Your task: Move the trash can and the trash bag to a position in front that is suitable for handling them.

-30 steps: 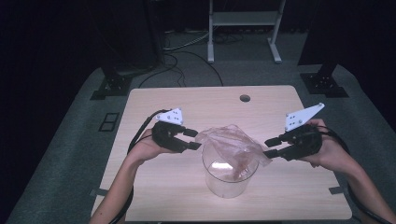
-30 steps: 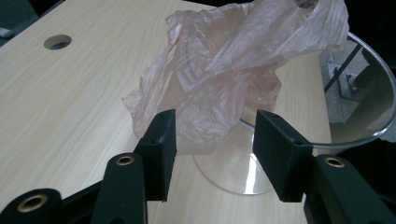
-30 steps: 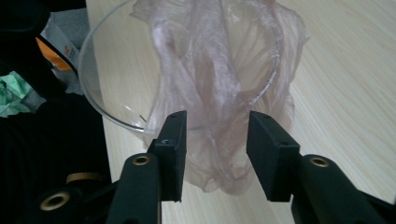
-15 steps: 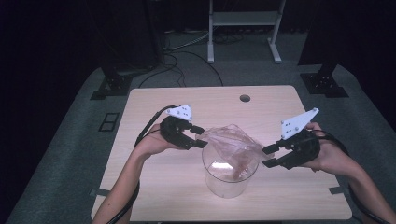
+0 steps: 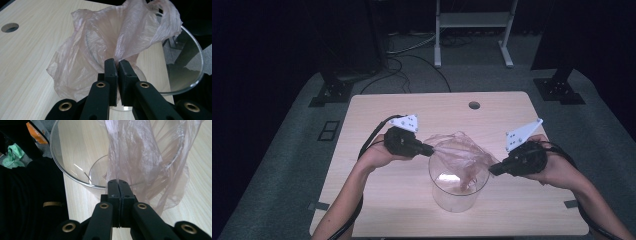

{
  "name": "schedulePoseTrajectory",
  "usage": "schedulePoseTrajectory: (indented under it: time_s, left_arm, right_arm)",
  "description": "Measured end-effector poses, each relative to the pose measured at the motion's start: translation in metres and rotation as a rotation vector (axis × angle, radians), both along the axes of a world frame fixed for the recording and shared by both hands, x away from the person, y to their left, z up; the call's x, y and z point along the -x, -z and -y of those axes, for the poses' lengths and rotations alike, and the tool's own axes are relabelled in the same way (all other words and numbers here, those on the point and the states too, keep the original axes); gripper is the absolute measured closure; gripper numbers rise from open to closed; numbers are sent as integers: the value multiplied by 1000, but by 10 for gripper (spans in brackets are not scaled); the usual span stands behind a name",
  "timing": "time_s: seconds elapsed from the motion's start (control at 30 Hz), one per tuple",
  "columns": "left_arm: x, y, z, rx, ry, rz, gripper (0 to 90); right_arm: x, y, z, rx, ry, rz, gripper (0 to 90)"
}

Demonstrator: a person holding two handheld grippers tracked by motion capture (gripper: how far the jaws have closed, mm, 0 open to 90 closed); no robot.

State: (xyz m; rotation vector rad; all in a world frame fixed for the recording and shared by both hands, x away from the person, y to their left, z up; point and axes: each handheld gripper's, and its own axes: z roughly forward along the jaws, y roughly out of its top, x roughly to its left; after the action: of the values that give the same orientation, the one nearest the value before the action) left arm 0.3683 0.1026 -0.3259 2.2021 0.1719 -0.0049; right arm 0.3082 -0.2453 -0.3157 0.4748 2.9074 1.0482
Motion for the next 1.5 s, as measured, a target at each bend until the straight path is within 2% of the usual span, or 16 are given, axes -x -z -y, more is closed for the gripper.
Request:
schedulePoseTrajectory:
  time_s: [0.23, 0.33, 0.4, 0.43, 0.53, 0.67, 0.8, 0.87, 0.97, 1.13, 1.5]
  left_arm:
    - [15, -2, -9, 31, 31, 12, 868]
    - [24, -2, -14, 52, 46, 13, 868]
    - [29, -2, -16, 53, 63, 18, 872]
    - [32, 0, -17, 60, 74, 9, 872]
    - [41, 5, -18, 46, 103, 7, 875]
    - [49, 11, -22, 58, 125, -12, 881]
    - [54, 17, -24, 62, 154, -36, 891]
    - [55, 20, -25, 58, 170, -40, 893]
    - [54, 26, -24, 42, 165, -52, 894]
    - [53, 28, -25, 52, 159, -65, 894]
    - [53, 29, -24, 55, 164, -67, 894]
  right_arm:
    - [7, -1, -3, 7, -18, -8, 900]
    - [13, -1, -4, 6, -41, -19, 900]
    - [16, 0, -6, 7, -56, -29, 900]
    - [18, 1, -8, 12, -64, -32, 900]
    - [23, 4, -13, 23, -88, -52, 900]
    - [27, 6, -16, 38, -108, -59, 900]
    - [29, 14, -18, 77, -123, -81, 900]
    - [29, 17, -19, 86, -123, -94, 900]
    - [28, 22, -21, 96, -127, -102, 900]
    - [27, 30, -26, 109, -137, -117, 900]
    - [25, 44, -43, 166, -140, -111, 900]
